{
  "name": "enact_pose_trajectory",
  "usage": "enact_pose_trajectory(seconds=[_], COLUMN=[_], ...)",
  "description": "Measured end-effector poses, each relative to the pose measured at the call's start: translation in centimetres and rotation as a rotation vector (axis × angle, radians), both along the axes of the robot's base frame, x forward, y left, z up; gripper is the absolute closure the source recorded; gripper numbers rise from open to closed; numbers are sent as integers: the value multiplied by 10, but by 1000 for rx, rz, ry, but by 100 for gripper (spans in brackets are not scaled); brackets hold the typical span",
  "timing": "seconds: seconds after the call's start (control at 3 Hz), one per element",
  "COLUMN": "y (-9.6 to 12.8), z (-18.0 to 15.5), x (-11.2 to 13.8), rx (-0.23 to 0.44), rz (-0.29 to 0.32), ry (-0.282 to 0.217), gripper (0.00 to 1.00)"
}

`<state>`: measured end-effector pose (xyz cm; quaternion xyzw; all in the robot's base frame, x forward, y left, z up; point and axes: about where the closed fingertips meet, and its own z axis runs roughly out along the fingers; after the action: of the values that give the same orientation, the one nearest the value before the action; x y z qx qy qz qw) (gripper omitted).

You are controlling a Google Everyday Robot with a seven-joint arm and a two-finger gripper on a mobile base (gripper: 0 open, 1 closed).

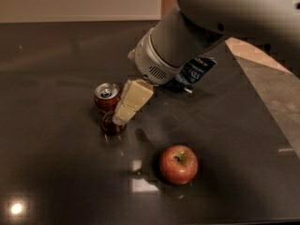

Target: Move coke can near apple

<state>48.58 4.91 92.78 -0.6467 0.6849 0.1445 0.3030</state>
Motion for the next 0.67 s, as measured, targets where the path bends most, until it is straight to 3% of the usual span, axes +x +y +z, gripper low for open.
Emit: enact_pose_trajectory(seconds=[0.67], y=[39], z=[-23], x=[-18], rx=[-14], rz=[93], ry=[33], gripper=[0])
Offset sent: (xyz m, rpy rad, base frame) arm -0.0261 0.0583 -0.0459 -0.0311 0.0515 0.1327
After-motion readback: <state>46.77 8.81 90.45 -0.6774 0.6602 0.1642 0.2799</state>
